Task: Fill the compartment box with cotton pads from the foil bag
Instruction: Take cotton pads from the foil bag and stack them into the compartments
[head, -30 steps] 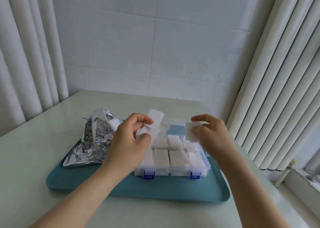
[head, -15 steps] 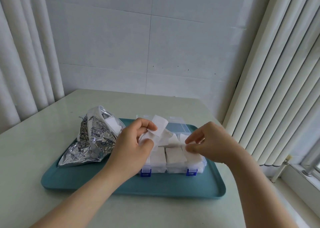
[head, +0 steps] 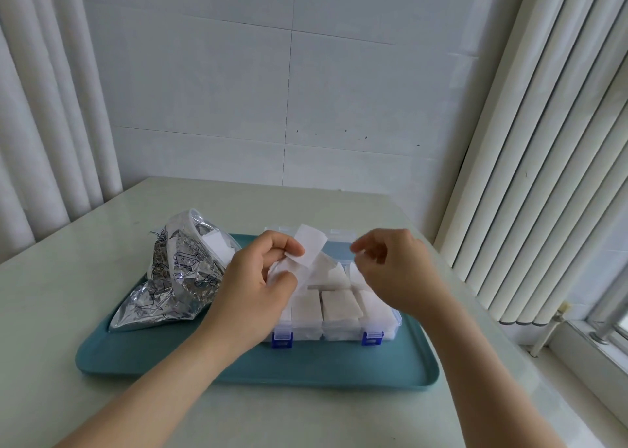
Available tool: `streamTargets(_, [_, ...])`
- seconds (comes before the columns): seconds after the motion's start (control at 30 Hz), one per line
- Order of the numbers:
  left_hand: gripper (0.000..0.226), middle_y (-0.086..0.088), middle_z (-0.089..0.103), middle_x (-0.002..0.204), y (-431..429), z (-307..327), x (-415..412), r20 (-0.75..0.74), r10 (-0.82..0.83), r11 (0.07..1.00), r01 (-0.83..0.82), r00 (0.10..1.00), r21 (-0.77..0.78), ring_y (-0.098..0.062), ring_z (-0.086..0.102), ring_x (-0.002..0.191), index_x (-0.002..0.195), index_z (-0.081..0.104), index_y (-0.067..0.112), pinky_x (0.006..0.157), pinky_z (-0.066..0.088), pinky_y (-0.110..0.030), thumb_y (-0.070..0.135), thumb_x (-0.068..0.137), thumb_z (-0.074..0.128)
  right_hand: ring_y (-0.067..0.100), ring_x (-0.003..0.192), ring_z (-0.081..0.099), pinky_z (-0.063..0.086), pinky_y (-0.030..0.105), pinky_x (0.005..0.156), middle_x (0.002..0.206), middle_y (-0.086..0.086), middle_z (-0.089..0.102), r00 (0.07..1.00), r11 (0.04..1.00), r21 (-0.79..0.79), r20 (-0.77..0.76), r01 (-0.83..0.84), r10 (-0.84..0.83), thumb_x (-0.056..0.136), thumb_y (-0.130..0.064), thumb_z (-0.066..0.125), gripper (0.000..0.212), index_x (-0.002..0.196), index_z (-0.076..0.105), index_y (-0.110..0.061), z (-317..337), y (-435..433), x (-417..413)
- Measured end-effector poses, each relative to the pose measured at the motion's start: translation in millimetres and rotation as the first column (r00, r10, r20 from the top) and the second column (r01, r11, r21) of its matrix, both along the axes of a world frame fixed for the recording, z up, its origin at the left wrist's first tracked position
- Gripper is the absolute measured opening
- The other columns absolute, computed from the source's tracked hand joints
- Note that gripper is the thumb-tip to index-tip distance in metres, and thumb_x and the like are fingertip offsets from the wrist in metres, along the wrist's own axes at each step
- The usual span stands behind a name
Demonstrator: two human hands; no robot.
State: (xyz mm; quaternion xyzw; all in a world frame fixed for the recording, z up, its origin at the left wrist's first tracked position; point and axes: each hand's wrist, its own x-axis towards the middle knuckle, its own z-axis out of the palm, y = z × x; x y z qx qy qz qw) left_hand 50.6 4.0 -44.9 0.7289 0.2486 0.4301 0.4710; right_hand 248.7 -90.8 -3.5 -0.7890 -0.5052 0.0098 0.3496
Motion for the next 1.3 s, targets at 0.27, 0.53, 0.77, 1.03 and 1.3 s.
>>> streamTargets(0.27, [0.036, 0.000, 0.078, 0.097, -0.4, 3.1, 1.4, 0.129, -0.068, 0.990, 0.083, 0.989, -0.112, -0.041, 0.054, 0.076, 0.099, 0.069, 0.031, 0.074, 0.044, -0.040, -0.001, 0.087, 0.060, 0.033, 0.098, 0.076, 0.062, 0.048, 0.091, 0.100, 0.008, 0.081, 0.746, 0.924, 0.224, -0.545, -0.310, 0.382, 0.095, -0.003, 0.066, 0.027, 0.117, 0.075, -0.016, 6.6, -2.2, -24.6])
streamTargets(0.53, [0.041, 0.007, 0.074, 0.087, 1.7, 5.9, -0.1, 0.143, -0.001, 0.988, 0.024, 0.990, -0.155, -0.019, 0.048, 0.074, 0.096, 0.071, 0.028, 0.068, 0.039, -0.030, -0.011, 0.090, 0.059, 0.027, 0.080, 0.076, 0.066, 0.041, 0.081, 0.092, 0.015, 0.080, 0.678, 0.920, 0.322, -0.627, -0.224, 0.385, 0.102, -0.006, 0.065, 0.016, 0.108, 0.080, -0.008, 3.9, 0.1, -22.9])
streamTargets(0.77, [0.039, 0.009, 0.075, 0.086, 4.7, 5.3, -3.0, 0.094, 0.069, 0.990, -0.057, 0.993, -0.126, -0.017, 0.039, 0.061, 0.095, 0.071, 0.029, 0.055, 0.036, -0.020, -0.008, 0.089, 0.059, 0.015, 0.067, 0.065, 0.056, 0.028, 0.068, 0.073, -0.002, 0.070, 0.799, 0.872, 0.490, -0.517, -0.019, 0.307, 0.106, -0.008, 0.058, 0.023, 0.104, 0.078, -0.020, -2.3, 11.6, -16.9])
streamTargets(1.03, [0.011, 0.006, 0.080, 0.092, -3.1, 11.1, -5.6, -0.003, 0.008, 0.994, -0.008, 1.000, 0.109, -0.016, 0.073, 0.080, 0.101, 0.067, 0.023, 0.073, 0.056, -0.034, 0.022, 0.097, 0.077, 0.017, 0.060, 0.065, 0.055, 0.029, 0.064, 0.078, 0.011, 0.076, 0.778, 0.882, 0.391, -0.456, -0.263, 0.433, 0.092, -0.013, 0.080, 0.034, 0.125, 0.068, -0.015, -2.2, 7.8, -27.5])
streamTargets(1.3, [0.028, 0.014, 0.078, 0.094, -4.7, 10.6, -7.5, -0.094, 0.037, 0.955, -0.007, 0.995, 0.296, -0.008, 0.071, 0.088, 0.098, 0.067, 0.024, 0.072, 0.053, -0.023, -0.003, 0.092, 0.063, 0.012, 0.060, 0.060, 0.052, 0.033, 0.062, 0.076, 0.009, 0.075, 0.867, 0.888, 0.381, -0.315, -0.257, 0.386, 0.096, -0.013, 0.075, 0.015, 0.108, 0.078, -0.022, -5.2, 10.7, -23.4])
